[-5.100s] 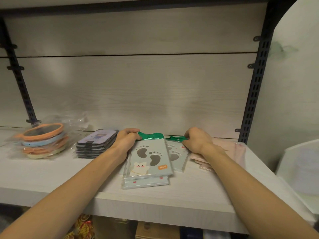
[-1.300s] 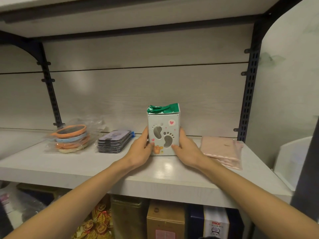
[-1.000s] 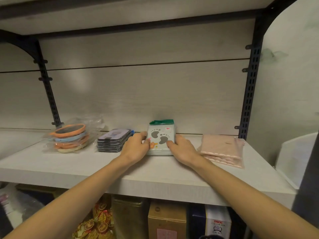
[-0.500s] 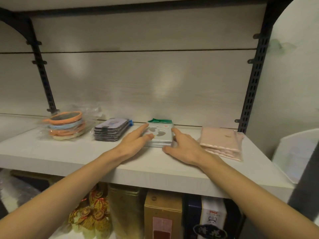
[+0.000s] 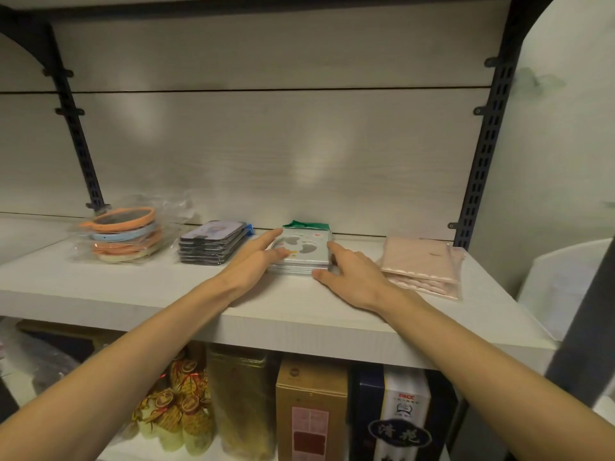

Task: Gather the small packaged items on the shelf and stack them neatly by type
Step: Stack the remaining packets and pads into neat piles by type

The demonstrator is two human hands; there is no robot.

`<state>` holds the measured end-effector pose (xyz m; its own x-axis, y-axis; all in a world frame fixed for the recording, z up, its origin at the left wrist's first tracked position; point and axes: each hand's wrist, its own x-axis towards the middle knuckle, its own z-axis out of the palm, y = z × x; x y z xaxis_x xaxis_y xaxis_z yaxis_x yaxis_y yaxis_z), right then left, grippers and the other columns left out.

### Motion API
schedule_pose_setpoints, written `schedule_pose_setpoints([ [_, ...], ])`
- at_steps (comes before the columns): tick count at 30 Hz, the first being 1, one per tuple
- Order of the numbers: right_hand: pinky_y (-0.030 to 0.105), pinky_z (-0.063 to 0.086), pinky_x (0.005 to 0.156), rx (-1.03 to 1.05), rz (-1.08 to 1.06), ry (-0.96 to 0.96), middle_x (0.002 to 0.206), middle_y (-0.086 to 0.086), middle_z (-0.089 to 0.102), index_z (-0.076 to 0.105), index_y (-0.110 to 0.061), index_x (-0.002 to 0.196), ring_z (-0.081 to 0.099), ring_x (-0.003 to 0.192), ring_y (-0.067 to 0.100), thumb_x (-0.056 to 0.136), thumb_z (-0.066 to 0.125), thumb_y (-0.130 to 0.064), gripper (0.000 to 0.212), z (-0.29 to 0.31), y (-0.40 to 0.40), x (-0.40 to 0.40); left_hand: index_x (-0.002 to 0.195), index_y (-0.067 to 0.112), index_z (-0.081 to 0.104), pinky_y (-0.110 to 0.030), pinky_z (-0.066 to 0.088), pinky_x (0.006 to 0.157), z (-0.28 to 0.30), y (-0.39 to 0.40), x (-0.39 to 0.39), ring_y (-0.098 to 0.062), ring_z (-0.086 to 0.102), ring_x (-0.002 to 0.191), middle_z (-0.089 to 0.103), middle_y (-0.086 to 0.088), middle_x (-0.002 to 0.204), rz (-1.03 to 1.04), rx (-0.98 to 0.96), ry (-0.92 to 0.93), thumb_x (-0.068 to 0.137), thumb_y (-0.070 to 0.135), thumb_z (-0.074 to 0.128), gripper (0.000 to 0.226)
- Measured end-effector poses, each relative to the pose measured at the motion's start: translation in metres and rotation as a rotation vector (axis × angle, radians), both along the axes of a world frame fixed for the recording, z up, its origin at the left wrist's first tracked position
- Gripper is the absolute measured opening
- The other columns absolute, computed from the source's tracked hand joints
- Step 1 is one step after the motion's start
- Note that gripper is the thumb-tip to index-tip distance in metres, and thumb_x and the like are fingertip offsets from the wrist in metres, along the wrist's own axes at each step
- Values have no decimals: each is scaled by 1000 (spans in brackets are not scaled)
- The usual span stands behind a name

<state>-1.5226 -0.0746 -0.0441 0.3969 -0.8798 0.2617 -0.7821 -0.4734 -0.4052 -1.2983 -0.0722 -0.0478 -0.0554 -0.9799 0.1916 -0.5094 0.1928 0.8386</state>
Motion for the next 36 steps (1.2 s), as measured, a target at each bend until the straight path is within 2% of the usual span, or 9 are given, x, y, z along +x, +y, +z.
schedule_pose_setpoints([
  [3,43,51,91,29,-22,-49,119,6,67,47,-13,138,61,108,29,100,47,-54,55,2,1,1,155,37,37,-36,28,120,-1,-2,0,-11,36,143,33,9,163,25,-8,-13,97,37,62,64],
  [6,42,50,81,18,-33,-50,97,2,65,53,-15,121,60,94,28,101,44,-54,45,1,0,2,157,34,34,-38,28,119,-1,-3,0,-15,33,147,32,5,164,23,-1,1,94,37,66,70],
  [12,45,52,81,-4,-84,-25,94,4,66,53,-13,120,61,89,28,100,44,-56,49,0,1,5,155,29,39,-28,33,105,2,2,-4,-19,38,144,42,-3,157,-18,-10,27,99,27,63,61],
  [14,45,53,83,-5,-106,-5,99,4,68,52,-12,128,63,93,28,100,44,-57,53,2,4,7,153,29,41,-27,32,104,3,3,-5,-12,40,136,42,-1,156,-26,-29,0,100,27,62,57],
  [17,43,50,94,-90,-146,-35,125,8,67,50,-14,139,61,114,32,99,50,-49,53,9,12,5,152,24,44,-26,30,104,4,5,-9,-11,41,135,43,0,157,-2,-73,-54,101,27,60,53],
  [21,32,43,99,-310,-206,-234,136,-4,63,58,-24,136,56,126,18,97,55,-38,42,24,26,-26,144,30,51,-39,31,115,7,9,-14,-18,33,148,30,3,165,114,-362,-383,97,36,63,49],
  [27,36,34,109,-307,-314,60,143,3,56,57,-16,137,45,135,23,97,55,-42,48,24,18,-106,132,25,62,-34,34,112,24,12,-84,-17,44,139,49,3,151,-81,-634,-596,90,46,52,48],
  [32,40,48,97,-139,-572,11,127,6,66,60,-19,129,59,118,30,84,52,-65,65,17,17,-127,139,22,54,-37,40,107,26,-8,-158,-22,47,137,49,0,151,-122,-483,-656,99,51,47,50],
  [36,36,47,93,-48,-608,-235,127,6,66,59,-16,126,60,117,29,85,60,-56,57,6,18,-130,141,22,51,-35,44,101,14,-25,-184,-28,55,128,61,-6,141,-119,-248,-567,100,49,50,49],
])
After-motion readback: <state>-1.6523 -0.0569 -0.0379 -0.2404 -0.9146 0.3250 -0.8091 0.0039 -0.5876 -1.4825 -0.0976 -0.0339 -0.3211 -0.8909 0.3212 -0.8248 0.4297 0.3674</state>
